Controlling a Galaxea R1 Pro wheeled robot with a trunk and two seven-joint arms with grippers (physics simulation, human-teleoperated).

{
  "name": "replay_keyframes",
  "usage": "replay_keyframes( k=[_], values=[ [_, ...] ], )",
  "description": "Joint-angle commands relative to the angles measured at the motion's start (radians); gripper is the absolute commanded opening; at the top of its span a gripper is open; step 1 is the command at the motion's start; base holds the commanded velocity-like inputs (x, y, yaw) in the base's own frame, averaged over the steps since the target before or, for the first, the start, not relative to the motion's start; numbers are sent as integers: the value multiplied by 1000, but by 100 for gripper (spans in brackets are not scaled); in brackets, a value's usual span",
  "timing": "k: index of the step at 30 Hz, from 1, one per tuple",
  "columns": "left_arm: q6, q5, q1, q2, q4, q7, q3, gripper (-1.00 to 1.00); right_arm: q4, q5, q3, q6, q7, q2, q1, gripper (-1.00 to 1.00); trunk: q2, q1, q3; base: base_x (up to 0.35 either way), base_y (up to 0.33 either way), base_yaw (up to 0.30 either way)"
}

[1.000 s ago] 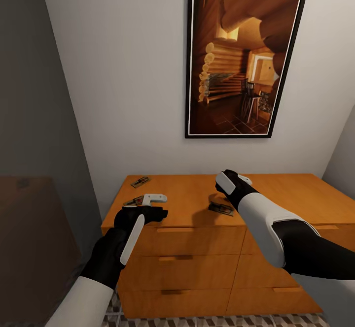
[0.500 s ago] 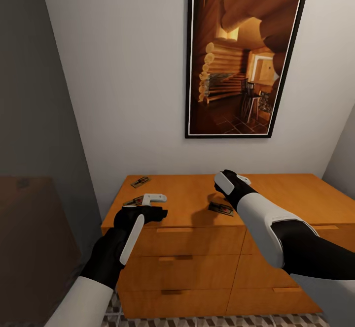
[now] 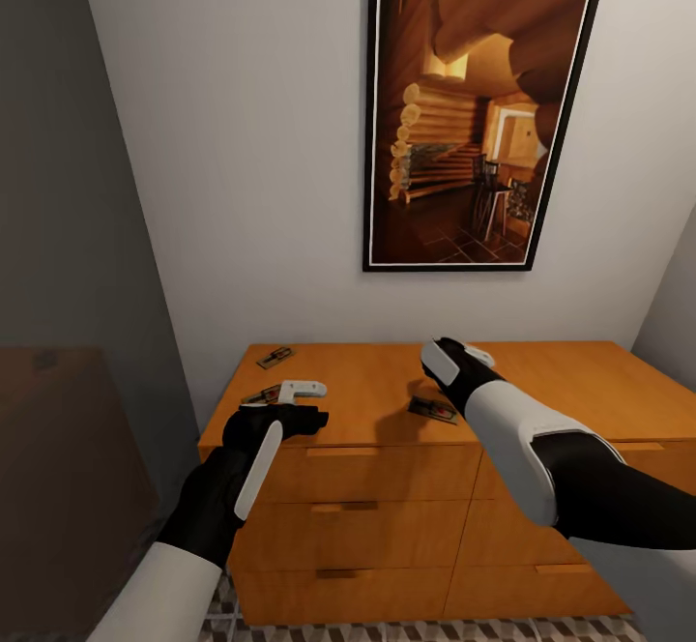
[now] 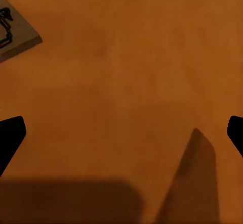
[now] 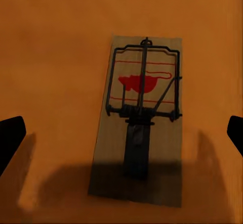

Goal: Take the four mousetraps from the cabinet in the bathroom and place them on the bathroom floor. Make sure all four end up on the same floor surface, and ensure that at least two of them are either under or directly next to the same bathroom sink.

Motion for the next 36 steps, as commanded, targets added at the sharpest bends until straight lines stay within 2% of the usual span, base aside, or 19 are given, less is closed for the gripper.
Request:
replay_keyframes(
  k=[1, 17, 29, 36],
  values=[
    [4, 11, -1, 0, -1, 10, -1, 100, 11, -3, 6, 1, -4, -2, 0, 100, -1, 0, -1, 0, 0, 0],
    [6, 13, -1, -1, -1, 8, -1, 100, 38, -5, 6, -27, 5, -14, 0, 100, -1, 0, -1, 0, 0, 0],
    [7, 79, -1, 1, -6, 11, -1, 100, 66, -10, 5, -28, 6, -13, 0, 100, -1, 0, -1, 0, 0, 0],
    [5, 87, -1, 2, -7, 13, -1, 100, 68, -11, 5, -27, 6, -12, 0, 100, -1, 0, -1, 0, 0, 0]
  ],
)
